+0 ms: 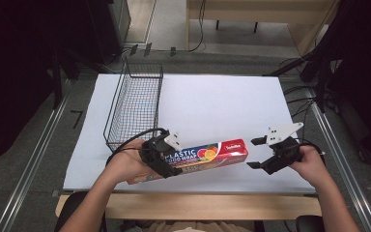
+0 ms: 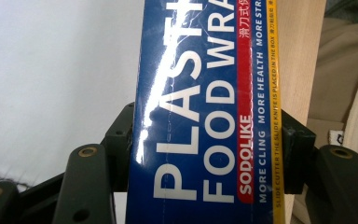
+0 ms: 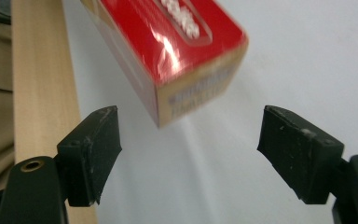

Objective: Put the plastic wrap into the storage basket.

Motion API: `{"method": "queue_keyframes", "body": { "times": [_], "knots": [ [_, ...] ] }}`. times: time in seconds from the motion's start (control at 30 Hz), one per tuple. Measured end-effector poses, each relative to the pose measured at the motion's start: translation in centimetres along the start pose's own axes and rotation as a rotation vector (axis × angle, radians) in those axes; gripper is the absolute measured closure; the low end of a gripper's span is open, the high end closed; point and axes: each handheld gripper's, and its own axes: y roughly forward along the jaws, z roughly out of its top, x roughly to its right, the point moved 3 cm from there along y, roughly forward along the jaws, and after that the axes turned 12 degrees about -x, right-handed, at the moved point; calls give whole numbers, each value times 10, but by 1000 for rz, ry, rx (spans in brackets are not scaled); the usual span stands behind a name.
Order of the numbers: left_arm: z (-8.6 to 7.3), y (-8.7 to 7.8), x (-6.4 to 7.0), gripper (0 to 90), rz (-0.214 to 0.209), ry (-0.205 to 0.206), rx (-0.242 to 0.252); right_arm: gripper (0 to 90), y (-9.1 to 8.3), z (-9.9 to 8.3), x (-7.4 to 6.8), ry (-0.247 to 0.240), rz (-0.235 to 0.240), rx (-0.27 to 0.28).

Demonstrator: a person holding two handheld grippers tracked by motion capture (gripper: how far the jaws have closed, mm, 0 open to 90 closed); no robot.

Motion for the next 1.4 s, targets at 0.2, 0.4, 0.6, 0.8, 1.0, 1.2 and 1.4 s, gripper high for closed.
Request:
{"method": "queue_keyframes", "body": {
  "times": [0.2,0.4,0.6,0.8,1.0,1.2,1.4],
  "knots": [
    [-5,-13,-7,395,16,-64,30,212,14,-8,5,46,10,-9],
    [-6,-20,-13,395,19,-129,67,212,30,-7,4,55,-19,-38],
    [-3,-28,-21,395,28,-174,86,212,41,-5,2,66,-53,-65],
    [-3,-36,-30,396,46,-249,98,212,45,-3,2,78,-58,-64],
    [-1,-44,-44,396,63,-303,104,211,47,-1,3,83,-61,-58],
    [0,-50,-58,396,87,-354,108,212,49,0,3,83,-71,-62],
    [-1,-55,-73,397,109,-419,111,212,50,0,3,88,-74,-64]
  ]
}}
